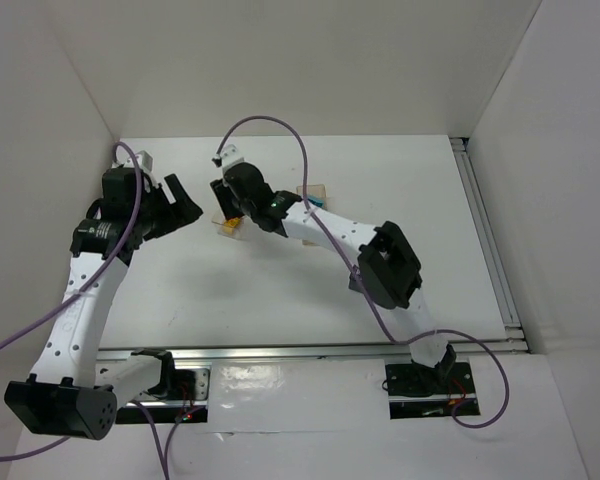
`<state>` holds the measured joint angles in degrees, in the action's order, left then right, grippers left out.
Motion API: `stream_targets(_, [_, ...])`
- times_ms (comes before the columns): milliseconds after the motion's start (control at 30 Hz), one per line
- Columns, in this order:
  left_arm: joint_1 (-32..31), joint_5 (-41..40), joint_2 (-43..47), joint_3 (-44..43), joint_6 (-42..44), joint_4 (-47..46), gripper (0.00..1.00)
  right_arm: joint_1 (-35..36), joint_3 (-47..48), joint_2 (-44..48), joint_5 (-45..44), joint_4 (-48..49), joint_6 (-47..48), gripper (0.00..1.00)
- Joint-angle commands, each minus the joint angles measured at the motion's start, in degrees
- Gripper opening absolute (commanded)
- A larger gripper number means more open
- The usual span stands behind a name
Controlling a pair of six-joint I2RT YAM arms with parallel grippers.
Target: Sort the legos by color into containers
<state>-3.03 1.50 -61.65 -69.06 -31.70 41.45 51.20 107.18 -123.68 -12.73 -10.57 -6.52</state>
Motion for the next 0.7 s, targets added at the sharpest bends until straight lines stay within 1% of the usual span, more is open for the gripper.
stream_targets(0, [0.65,1.05,1.18,0.50,-0.20,-1.81,0.87,-1.80,7.68,-7.17,0.25,-1.37,0.64,0.53])
stream_targets(33, [0.65,1.05,1.18,0.50,-0.20,-1.81,0.87,-1.81,12.57,-10.58,-0.62,-2.60,0.64,0.59])
stream_targets(67, [0.65,1.05,1.18,0.50,0.32,-1.29,0.87,-2.33,14.79,-11.84,-1.15,-3.83,0.11,0.67])
stream_targets(100, [0.65,1.05,1.79,0.50,0.33,-0.59,0.87,-2.33,16.12,-12.55,-1.15,-4.80,0.11,0.89])
stream_targets(133, [1.18,1.05,1.79,0.50,0.33,-0.58,0.87,-2.33,16.13,-12.55,-1.16,-4.81,0.11,0.97])
stream_targets(167, [1.18,0.53,2.40,0.50,0.33,-0.58,0.87,-2.33,15.00,-11.07,-2.03,-3.59,0.11,1.00])
stream_targets(233, [1.79,0.00,3.20,0.50,0.33,-0.58,0.87,-2.33,10.37,-8.44,-4.22,-0.08,0.11,1.00])
stream_targets(267, [1.80,0.00,3.90,0.50,0.33,-0.58,0.87,-2.33,8.77,-5.29,-5.28,0.72,-0.59,1.00])
stream_targets(300, [1.80,0.52,3.90,0.50,1.02,-0.06,0.87,-2.94,7.27,-3.69,-6.24,0.72,-1.38,1.00])
stream_targets(333, [2.32,0.52,3.90,0.50,1.73,-0.06,0.87,-2.95,5.87,-2.20,-9.12,0.72,-2.52,1.00])
stream_targets(367, [2.32,1.22,3.90,0.50,1.73,0.90,0.87,-3.64,2.98,1.04,-10.46,0.03,-3.57,1.00])
stream_targets(433, [2.32,1.23,3.20,0.50,1.73,1.52,0.87,-4.27,-0.81,4.92,-14.41,-2.51,-7.87,1.00])
stream_targets(467, [2.32,1.23,3.20,0.50,1.73,1.53,0.87,-4.96,-5.96,9.55,-17.12,-3.22,-9.37,1.00])
stream_targets(500, [2.32,1.23,3.81,0.50,1.73,1.53,0.87,-5.75,-8.88,12.12,-18.28,-4.10,-10.78,1.00])
stream_targets(533, [2.32,1.23,3.82,1.11,1.73,1.00,0.87,-5.76,-11.70,14.67,-20.03,-5.94,-14.10,1.00])
stream_targets(567, [2.32,1.75,3.82,1.12,1.73,1.00,0.87,-6.46,-17.12,17.22,-23.97,-7.61,-15.87,1.00])
stream_targets(600, [2.85,1.75,3.82,1.12,1.73,1.00,0.87,-6.99,-19.70,22.38,-26.18,-9.45,-17.71,1.00])
stream_targets(633, [2.85,1.75,3.82,1.12,1.73,1.00,0.87,-6.99,-21.99,24.95,-28.29,-13.91,-21.47,1.00])
stream_targets(667, [2.85,1.75,3.82,1.12,1.73,1.00,0.87,-7.60,-24.01,27.33,-32.23,-16.74,-23.43,1.00])
